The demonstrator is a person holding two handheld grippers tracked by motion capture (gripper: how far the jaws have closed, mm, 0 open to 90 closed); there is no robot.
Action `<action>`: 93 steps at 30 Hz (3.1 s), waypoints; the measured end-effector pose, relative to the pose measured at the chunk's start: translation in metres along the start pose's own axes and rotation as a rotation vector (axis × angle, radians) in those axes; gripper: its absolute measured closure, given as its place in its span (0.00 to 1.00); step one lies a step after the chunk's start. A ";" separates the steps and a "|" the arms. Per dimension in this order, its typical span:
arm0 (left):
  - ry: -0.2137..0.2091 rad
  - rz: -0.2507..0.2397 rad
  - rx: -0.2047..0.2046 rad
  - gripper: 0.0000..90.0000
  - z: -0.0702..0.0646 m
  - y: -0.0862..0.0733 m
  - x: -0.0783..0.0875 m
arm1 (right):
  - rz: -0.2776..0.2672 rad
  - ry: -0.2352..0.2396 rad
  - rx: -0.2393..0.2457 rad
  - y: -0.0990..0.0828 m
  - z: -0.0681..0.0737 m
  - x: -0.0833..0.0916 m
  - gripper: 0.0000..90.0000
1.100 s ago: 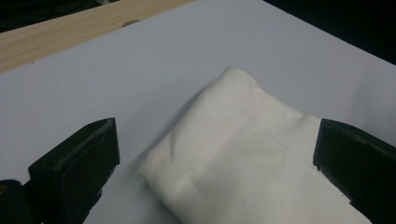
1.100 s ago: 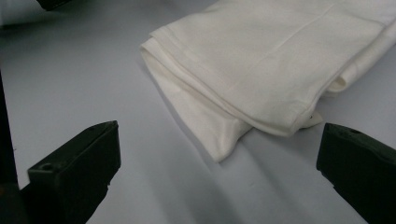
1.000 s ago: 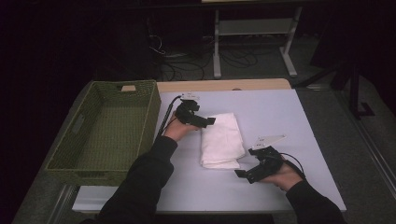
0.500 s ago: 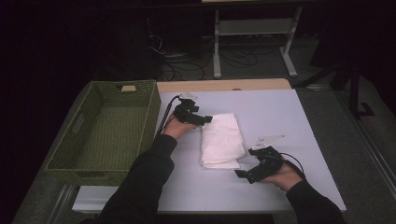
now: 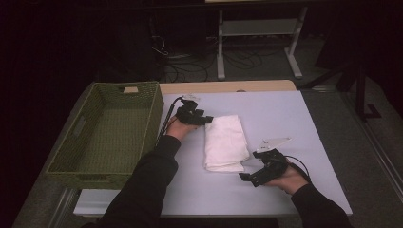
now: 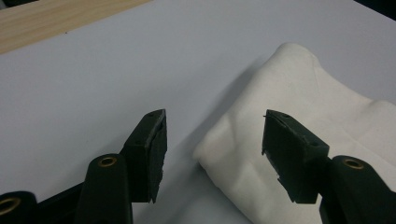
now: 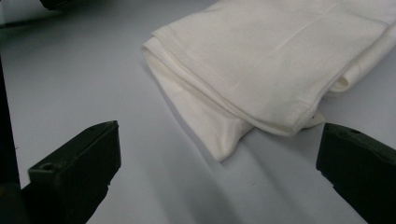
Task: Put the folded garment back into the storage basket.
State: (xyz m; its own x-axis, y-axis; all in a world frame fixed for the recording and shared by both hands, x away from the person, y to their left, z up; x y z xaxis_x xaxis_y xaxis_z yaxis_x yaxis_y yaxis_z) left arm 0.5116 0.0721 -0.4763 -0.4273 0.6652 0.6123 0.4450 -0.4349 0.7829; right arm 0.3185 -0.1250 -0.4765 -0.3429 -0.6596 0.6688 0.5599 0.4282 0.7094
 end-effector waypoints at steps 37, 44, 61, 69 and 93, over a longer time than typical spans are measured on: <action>-0.081 0.090 0.015 0.78 -0.007 -0.017 -0.015 | 0.009 0.004 0.003 -0.001 0.001 -0.002 0.00; -0.024 0.111 -0.035 0.86 -0.012 -0.014 -0.015 | 0.016 0.006 0.008 -0.002 0.001 -0.003 0.04; 0.002 0.124 -0.044 0.86 -0.014 -0.014 -0.015 | 0.072 0.016 -0.003 -0.007 0.000 -0.007 0.45; 0.003 0.122 -0.048 0.86 -0.014 -0.014 -0.015 | 0.090 0.006 0.037 -0.006 -0.002 -0.014 0.57; -0.001 0.117 -0.044 0.86 -0.014 -0.014 -0.015 | 0.129 -0.045 0.134 -0.002 -0.007 -0.032 0.74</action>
State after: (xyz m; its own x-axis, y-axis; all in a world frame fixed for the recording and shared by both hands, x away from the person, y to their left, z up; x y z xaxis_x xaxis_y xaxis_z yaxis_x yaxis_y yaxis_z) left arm 0.5010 0.0600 -0.4949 -0.3733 0.6088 0.7000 0.4568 -0.5361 0.7099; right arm 0.3336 -0.1091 -0.5011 -0.3102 -0.5669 0.7631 0.4972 0.5875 0.6385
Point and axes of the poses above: each handheld gripper's, and its own axes: x roughly backward along the jaws, y roughly out of its top, z roughly to its left, the point moved 7 cm from there along -x, roughly forward along the jaws, and after that the axes turned 4 degrees about -x, right-handed, at the moved point
